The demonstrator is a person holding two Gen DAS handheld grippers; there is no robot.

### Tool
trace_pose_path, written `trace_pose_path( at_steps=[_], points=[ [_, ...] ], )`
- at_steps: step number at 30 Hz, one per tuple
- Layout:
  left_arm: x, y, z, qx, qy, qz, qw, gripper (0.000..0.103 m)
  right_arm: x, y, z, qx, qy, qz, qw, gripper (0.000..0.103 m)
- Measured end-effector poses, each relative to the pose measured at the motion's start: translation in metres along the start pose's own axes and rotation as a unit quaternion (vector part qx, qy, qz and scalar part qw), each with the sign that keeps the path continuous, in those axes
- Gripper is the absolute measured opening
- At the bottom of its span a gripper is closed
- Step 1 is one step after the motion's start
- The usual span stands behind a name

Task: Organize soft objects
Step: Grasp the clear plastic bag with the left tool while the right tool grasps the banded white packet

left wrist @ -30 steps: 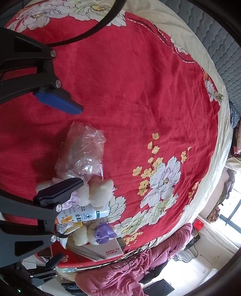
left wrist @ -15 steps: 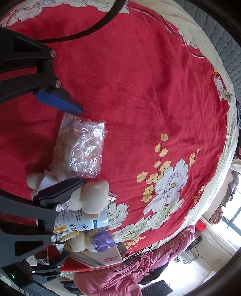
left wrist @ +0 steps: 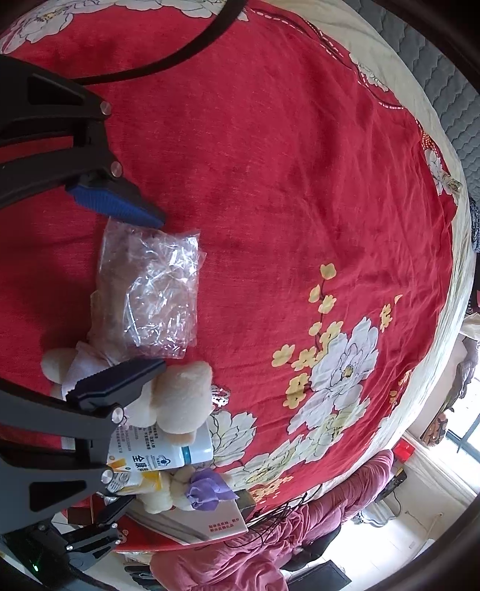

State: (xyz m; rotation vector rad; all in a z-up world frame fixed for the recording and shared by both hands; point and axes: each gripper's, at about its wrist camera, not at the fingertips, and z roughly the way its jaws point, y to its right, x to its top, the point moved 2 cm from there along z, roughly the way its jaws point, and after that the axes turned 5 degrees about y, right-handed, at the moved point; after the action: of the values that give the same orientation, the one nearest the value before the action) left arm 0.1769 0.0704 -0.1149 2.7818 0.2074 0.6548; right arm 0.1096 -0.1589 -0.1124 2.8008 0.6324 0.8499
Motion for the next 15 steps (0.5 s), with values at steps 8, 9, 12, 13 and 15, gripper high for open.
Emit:
trace_pose_path(
  at_steps=[8, 9, 12, 13, 15],
  points=[
    [-0.001, 0.004, -0.002, 0.009, 0.001, 0.019, 0.9998, 0.066, -0.005, 0.014, -0.025, 0.069, -0.006, 0.081, 0.994, 0.043],
    [-0.001, 0.004, -0.002, 0.009, 0.001, 0.019, 0.9998, 0.066, -0.005, 0.017, -0.027, 0.079, -0.007, 0.094, 0.992, 0.043],
    [-0.001, 0.005, -0.003, 0.008, 0.002, 0.021, 0.9998, 0.062, -0.005, 0.019, -0.034, 0.084, -0.005, 0.104, 0.991, 0.043],
    [-0.001, 0.005, -0.003, 0.008, 0.002, 0.021, 0.9997, 0.060, -0.005, 0.019, -0.036, 0.082, -0.005, 0.104, 0.991, 0.043],
    [-0.002, 0.004, -0.005, 0.004, 0.004, 0.020, 0.9998, 0.059, -0.004, 0.020, -0.041, 0.088, -0.001, 0.109, 0.990, 0.043]
  ],
)
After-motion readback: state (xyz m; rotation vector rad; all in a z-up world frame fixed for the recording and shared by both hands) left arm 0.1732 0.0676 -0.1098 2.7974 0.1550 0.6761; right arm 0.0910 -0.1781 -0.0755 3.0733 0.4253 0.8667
